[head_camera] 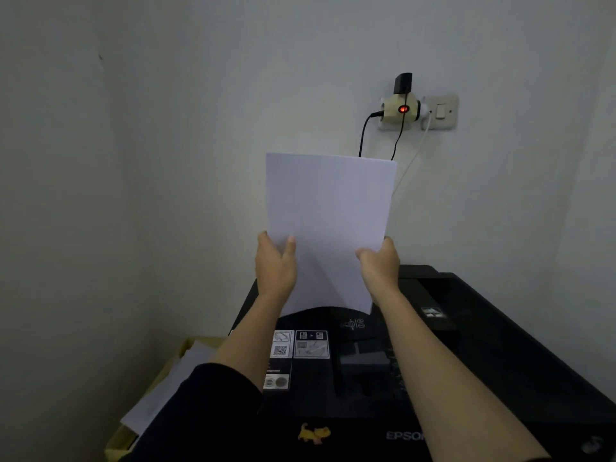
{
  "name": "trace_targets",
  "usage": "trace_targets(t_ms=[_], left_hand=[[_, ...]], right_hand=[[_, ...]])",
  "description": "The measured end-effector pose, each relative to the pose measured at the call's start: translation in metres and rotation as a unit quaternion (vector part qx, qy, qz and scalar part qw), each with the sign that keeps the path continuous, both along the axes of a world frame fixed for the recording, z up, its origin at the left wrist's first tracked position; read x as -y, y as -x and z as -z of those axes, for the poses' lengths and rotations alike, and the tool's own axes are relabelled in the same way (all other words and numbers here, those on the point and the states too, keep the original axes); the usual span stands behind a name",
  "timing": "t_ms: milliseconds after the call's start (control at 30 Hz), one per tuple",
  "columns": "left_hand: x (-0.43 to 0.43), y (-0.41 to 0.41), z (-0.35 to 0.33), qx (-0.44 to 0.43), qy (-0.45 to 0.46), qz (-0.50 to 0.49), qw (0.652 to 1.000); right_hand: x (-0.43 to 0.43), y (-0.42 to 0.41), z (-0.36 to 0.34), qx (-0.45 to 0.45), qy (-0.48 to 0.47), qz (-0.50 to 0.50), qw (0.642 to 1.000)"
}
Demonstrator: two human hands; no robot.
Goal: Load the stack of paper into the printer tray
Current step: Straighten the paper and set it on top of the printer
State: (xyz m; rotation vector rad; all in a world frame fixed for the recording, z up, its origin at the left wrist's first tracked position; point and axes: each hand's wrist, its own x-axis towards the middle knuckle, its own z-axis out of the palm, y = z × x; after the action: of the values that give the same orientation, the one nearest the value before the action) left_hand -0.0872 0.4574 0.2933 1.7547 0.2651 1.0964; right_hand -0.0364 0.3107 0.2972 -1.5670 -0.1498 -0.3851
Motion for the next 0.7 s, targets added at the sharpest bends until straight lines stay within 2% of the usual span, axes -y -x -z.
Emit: trace_targets(t_ms=[100, 233, 367, 700], left_hand=[[-0.009, -0.004, -0.013, -0.007, 0.016, 0.008, 1.000], [-0.017, -0.011, -0.022, -0.053, -0.018, -0.009, 0.998], [-0.029, -0.013, -0.027, -0.027, -0.029, -0.019, 0.999], [-0.051, -0.015, 0.030, -0.121, -0.053, 0.045, 0.990]], right_hand=[[-0.002, -0.001, -0.004, 0.008, 0.005, 0.028, 1.000], [-0.009, -0.002, -0.009, 0.015, 0.037, 0.051, 0.998], [-0.024, -0.006, -0.016, 0.034, 0.022, 0.058, 0.997], [-0.033, -0.012, 0.035, -0.025, 0.074, 0.048, 0.996]])
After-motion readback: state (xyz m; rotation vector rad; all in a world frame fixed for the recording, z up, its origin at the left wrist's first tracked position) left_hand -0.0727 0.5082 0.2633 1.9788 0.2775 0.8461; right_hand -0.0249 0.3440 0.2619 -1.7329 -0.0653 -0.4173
